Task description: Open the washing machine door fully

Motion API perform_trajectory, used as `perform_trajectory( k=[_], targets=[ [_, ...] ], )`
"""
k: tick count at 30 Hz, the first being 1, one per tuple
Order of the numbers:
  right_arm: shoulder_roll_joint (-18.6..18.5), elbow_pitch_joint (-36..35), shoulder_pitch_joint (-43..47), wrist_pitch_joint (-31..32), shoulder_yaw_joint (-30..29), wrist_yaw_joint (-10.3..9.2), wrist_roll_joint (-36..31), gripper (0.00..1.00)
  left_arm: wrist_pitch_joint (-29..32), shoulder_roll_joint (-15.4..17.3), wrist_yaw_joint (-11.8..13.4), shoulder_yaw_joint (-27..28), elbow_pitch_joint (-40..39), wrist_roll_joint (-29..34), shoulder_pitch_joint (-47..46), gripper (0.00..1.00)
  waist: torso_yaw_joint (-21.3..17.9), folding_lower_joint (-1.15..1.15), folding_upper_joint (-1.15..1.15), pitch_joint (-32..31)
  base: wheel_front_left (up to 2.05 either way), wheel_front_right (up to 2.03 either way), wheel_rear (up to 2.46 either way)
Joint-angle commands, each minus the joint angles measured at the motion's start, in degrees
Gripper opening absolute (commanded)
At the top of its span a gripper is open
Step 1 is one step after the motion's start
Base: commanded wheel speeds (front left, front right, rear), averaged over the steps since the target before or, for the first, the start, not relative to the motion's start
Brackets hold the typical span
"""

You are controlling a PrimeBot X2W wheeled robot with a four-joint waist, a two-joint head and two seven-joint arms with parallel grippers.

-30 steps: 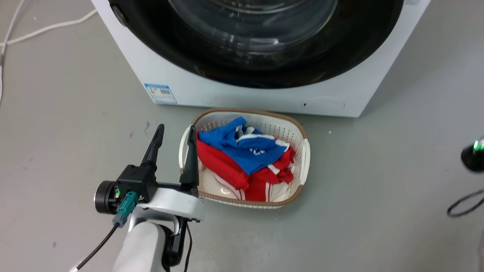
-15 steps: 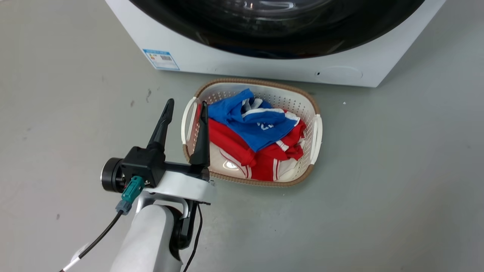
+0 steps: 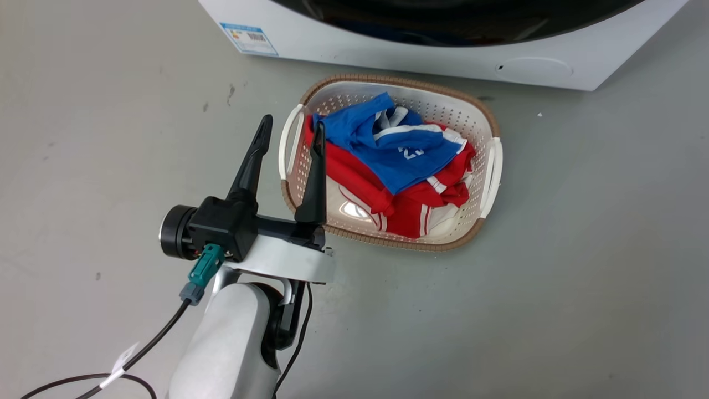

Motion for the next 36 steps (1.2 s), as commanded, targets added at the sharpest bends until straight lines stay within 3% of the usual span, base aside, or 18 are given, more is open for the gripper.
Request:
perform_trajectory(
  k=[1,17,27,36],
  targets=[
    [-0.08,0.77,-1.78,0.89,0.73,0.03,-0.92,0.0,-0.12,-0.05,0.41,-0.37,-0.31,-0.26,-0.85,1.0,0.49,-0.01,0.0,0.85,0.0,0.0,0.0],
    [0.57,0.89,-1.0,5.38,3.71,0.03,-4.34,0.0,-0.12,-0.04,0.64,-1.04,0.39,-0.12,-1.15,1.0,-0.49,-0.01,0.0,0.05,0.0,0.0,0.0],
    [2.33,-3.04,5.09,11.75,5.48,0.03,-4.76,0.0,-0.12,-0.04,0.04,-0.79,1.41,-0.01,-0.1,1.0,-1.66,-0.01,0.0,-2.66,0.0,0.0,0.0],
    [3.79,-8.02,13.86,16.89,6.17,0.03,-4.16,0.0,-0.12,-0.02,-0.98,0.23,3.17,0.41,2.93,1.0,-2.02,-0.01,0.0,-8.89,0.0,0.0,0.0]
  ],
)
